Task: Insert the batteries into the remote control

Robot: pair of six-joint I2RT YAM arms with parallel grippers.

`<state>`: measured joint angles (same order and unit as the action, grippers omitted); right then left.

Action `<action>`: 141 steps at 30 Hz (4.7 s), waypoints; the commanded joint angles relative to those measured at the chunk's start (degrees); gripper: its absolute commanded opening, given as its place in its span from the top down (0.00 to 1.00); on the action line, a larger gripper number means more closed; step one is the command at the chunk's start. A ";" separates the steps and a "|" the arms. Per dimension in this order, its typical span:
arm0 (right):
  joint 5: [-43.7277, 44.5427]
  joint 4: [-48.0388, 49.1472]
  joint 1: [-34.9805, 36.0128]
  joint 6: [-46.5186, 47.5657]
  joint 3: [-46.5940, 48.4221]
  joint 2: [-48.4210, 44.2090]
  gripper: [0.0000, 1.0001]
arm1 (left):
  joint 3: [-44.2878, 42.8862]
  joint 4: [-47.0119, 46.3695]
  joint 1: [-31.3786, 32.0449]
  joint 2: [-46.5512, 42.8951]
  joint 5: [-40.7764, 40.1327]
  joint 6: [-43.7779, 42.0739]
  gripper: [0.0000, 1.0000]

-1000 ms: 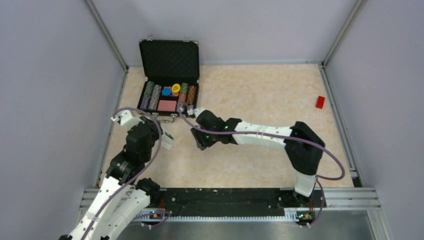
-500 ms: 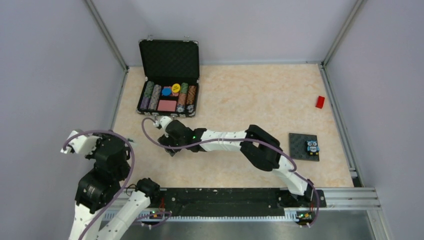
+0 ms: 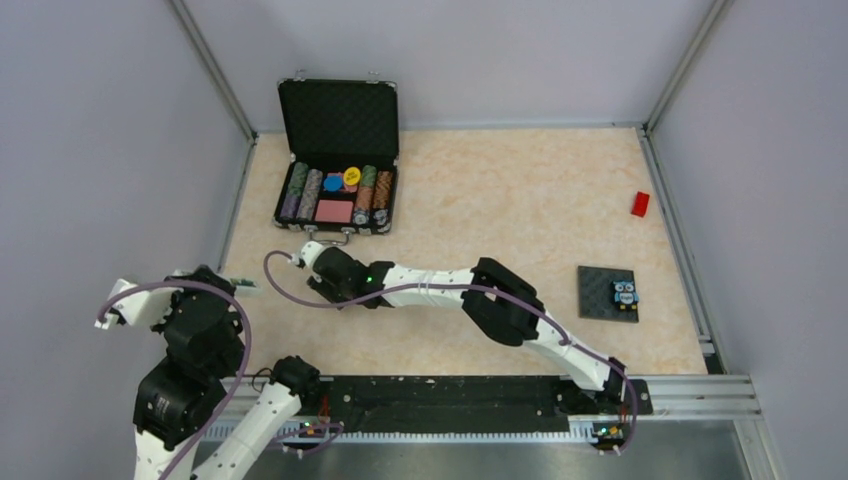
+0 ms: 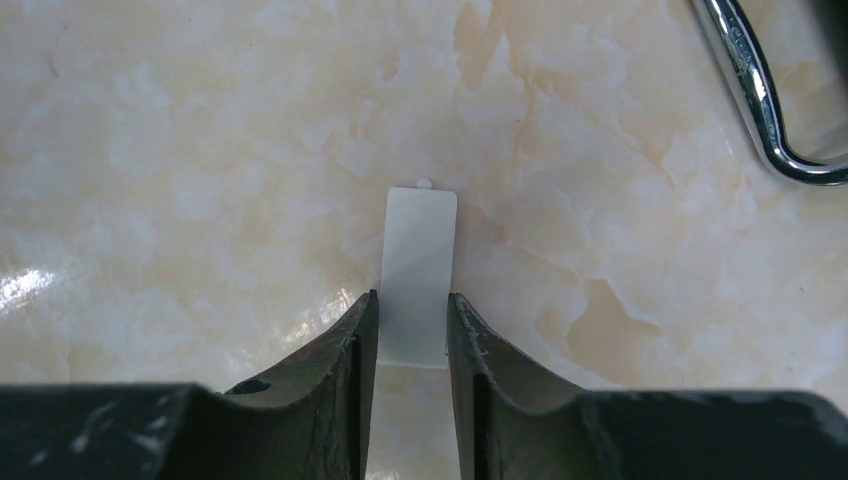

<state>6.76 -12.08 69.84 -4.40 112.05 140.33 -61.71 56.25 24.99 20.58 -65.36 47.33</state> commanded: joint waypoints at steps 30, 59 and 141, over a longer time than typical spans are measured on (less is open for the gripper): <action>-3.21 -23.41 -1.42 -3.73 -49.42 -32.96 0.73 | 13.10 -16.13 -0.12 2.92 22.12 -2.79 1.00; -8.03 -30.54 -1.86 -0.93 -41.48 -24.37 0.67 | 17.90 -20.04 -0.13 5.73 24.93 -1.57 1.00; -0.54 -18.16 -6.05 -21.35 -40.39 -56.25 0.76 | 32.05 -74.71 5.37 27.77 76.25 -15.11 1.00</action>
<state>7.09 -32.14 64.20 -25.74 69.52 83.42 -26.63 -15.70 30.15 48.86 11.07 30.81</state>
